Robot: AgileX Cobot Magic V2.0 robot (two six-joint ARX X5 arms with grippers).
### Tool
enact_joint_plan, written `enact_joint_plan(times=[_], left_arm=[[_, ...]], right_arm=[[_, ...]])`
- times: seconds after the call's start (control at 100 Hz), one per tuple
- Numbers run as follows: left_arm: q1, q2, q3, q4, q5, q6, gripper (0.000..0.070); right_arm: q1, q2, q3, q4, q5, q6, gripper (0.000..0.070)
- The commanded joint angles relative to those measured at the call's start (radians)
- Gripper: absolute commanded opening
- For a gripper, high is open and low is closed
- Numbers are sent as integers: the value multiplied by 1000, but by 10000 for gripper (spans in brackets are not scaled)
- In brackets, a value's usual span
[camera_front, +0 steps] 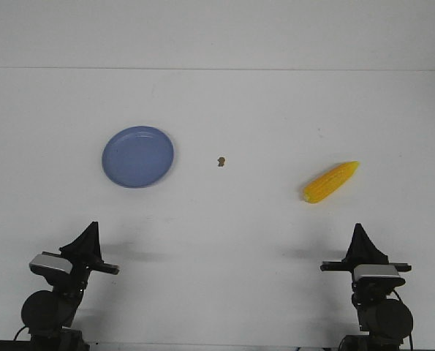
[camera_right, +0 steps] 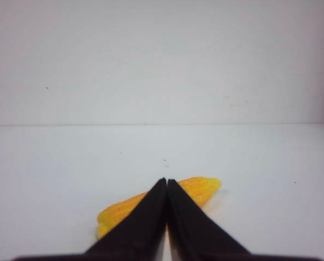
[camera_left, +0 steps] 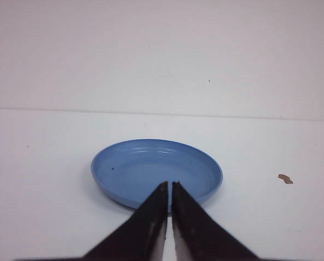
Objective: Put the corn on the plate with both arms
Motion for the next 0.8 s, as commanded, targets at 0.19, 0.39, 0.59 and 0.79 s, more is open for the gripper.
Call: enact_joint_plan(times=[0.19,0.39,0.59,0.79], left_arm=[[0,-1,-19,12,-1,-3,12],[0,-1,-19,12,-1,-3,12],[0,-1,-19,12,-1,-3,12],[0,-1,-8,16,-1,-6,12]], right_arm=[[1,-1,-2,10,0,-1,0],[1,-1,-2,10,0,-1,0],[1,-1,-2,10,0,-1,0],[1,-1,-2,31,0,-1,0]])
